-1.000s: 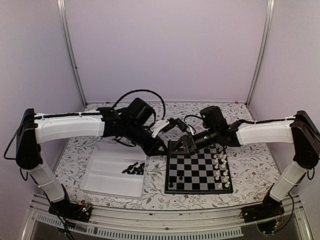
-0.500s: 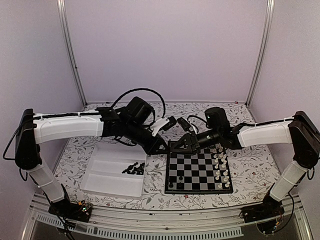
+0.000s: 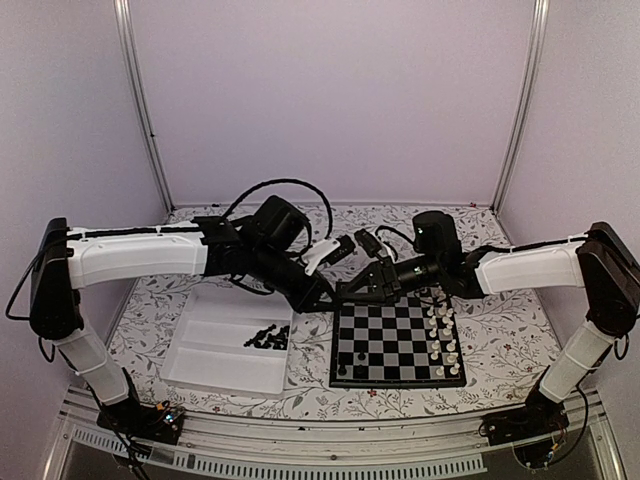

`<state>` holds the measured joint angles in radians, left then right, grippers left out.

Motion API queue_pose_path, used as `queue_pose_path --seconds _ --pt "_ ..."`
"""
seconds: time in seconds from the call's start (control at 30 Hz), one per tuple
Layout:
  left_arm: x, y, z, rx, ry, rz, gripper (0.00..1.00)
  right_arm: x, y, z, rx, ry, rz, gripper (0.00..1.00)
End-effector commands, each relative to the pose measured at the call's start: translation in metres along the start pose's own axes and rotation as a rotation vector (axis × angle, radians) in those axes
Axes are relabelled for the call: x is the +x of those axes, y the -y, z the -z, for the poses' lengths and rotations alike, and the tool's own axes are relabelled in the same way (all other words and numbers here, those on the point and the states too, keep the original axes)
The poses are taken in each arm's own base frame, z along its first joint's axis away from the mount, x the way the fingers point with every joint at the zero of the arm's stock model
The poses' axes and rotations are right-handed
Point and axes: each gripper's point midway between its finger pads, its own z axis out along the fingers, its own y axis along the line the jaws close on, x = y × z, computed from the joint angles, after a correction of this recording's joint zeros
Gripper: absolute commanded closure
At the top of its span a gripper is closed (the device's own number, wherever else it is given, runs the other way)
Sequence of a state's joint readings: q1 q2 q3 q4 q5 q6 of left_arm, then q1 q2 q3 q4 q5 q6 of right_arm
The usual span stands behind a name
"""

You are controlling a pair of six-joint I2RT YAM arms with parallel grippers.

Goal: Set up the chess pieces on the board
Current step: Place the chess piece on the chessboard.

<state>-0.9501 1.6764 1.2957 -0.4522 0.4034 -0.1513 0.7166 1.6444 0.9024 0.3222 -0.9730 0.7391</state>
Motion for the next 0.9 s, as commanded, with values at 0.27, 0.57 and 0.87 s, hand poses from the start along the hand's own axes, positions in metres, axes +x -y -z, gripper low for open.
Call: queue_pose_path --seconds 0.27,0.57,0.87 --pt "-0.017 0.011 0.012 0.002 0.067 -0.022 0.95 0.002 0.005 0.0 0.001 -0.003 -0.026 0.74" --pt "-0.019 0.012 0.011 0.008 0.075 -0.026 0.95 0.004 0.018 -0.003 0.035 -0.012 -0.063 0.79" --pt "-0.023 0.009 0.012 -0.027 0.084 -0.032 0.79 0.001 0.019 -0.003 0.028 -0.013 -0.067 0.91"
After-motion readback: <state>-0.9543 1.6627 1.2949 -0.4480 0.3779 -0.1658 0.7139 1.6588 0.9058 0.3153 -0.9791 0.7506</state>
